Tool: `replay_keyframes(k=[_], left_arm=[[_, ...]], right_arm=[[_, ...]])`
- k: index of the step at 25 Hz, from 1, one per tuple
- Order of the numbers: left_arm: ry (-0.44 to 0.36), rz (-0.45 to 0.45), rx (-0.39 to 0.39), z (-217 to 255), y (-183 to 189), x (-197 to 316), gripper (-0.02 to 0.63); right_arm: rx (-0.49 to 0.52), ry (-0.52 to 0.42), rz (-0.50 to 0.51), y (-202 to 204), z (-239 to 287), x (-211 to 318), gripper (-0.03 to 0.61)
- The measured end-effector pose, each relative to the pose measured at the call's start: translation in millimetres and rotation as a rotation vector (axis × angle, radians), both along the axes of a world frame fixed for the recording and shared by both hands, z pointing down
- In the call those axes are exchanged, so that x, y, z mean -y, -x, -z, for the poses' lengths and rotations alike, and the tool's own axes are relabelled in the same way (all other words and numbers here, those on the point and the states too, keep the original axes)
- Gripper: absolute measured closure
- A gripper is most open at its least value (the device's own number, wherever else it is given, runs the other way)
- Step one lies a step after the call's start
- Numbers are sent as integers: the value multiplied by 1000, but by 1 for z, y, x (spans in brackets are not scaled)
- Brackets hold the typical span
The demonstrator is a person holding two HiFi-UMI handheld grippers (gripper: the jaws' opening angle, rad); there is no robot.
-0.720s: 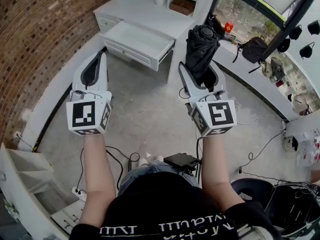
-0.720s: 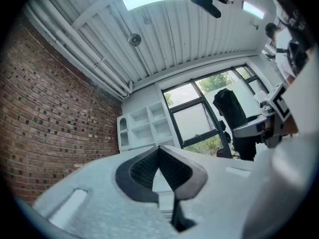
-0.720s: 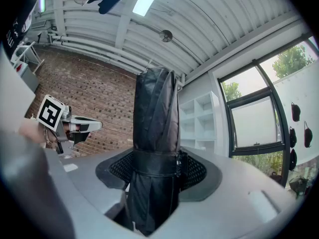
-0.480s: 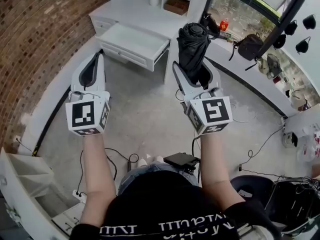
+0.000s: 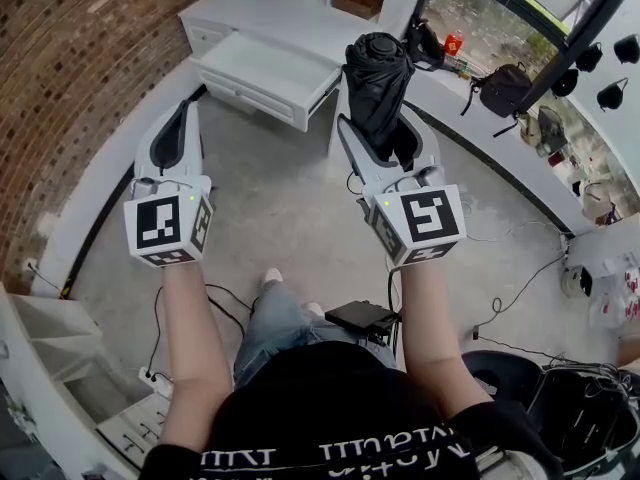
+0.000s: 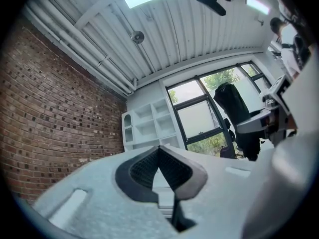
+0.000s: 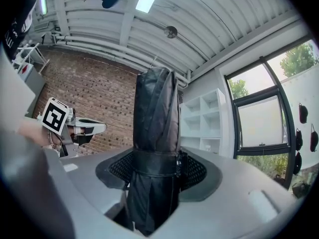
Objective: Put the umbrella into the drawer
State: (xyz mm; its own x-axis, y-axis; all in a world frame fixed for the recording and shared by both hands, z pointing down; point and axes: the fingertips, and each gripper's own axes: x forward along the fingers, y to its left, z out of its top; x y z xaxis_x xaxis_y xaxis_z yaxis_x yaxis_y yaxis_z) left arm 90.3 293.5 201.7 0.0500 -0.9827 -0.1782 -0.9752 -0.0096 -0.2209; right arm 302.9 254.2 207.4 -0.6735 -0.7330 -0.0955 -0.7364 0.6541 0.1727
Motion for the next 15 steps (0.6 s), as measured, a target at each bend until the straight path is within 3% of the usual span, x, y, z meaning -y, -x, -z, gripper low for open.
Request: replay_keyframes(k=[6, 15], left_arm=[[-6, 16, -5, -4, 32, 33, 615], [-5, 8, -11, -6, 107, 121, 615]], right_arm=[[2, 3, 4, 26, -3, 36, 322], [7, 19, -21, 93, -2, 124, 322]])
